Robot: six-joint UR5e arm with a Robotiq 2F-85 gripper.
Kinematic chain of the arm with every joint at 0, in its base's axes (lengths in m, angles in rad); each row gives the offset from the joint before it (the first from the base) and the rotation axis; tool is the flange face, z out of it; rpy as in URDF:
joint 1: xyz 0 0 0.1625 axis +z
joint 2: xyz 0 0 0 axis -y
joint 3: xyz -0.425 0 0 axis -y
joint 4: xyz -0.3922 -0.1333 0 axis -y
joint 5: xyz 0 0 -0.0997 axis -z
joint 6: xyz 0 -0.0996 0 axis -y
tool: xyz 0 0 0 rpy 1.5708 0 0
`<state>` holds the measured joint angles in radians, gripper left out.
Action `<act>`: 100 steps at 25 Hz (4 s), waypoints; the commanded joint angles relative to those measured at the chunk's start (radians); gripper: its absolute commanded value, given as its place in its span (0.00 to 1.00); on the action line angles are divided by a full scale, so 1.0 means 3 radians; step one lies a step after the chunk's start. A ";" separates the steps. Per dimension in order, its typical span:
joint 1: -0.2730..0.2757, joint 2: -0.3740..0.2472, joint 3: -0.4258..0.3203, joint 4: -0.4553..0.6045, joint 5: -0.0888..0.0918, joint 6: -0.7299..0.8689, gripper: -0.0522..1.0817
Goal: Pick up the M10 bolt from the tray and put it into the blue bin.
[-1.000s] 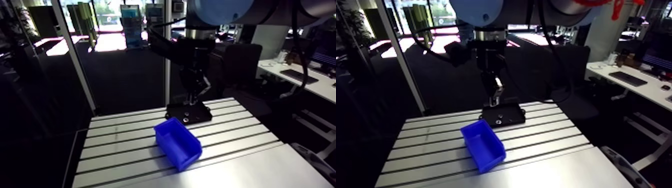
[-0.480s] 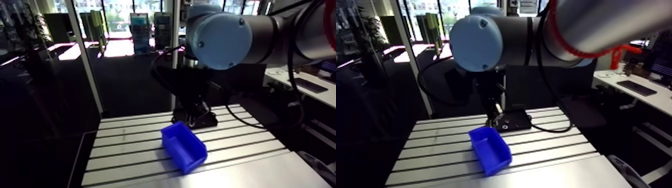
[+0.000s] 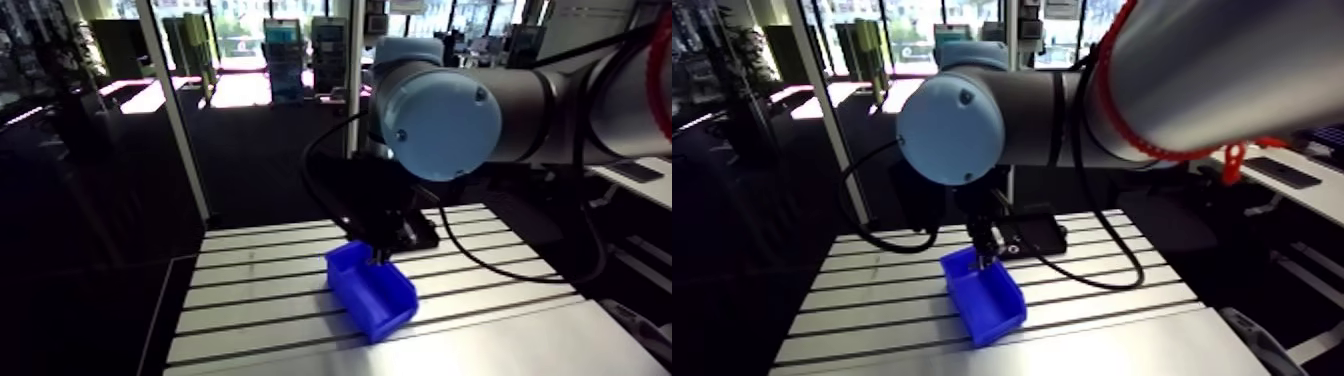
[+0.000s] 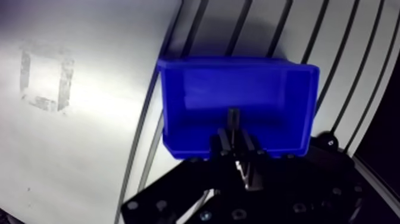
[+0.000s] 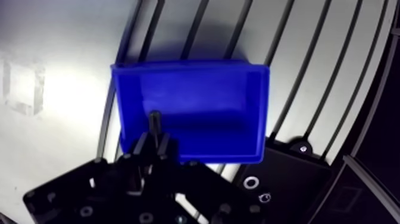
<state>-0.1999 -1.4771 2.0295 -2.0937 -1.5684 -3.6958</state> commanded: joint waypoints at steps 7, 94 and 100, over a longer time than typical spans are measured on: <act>-0.0009 0.0320 0.0054 -0.0223 0.0000 0.0043 0.94; 0.0175 0.0100 -0.1726 0.1526 -0.0169 0.5961 0.06; 0.0237 0.0100 -0.1987 0.1771 -0.0261 0.6457 0.06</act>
<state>-0.1396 -1.4474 1.4947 -1.6164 -1.6322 -1.8955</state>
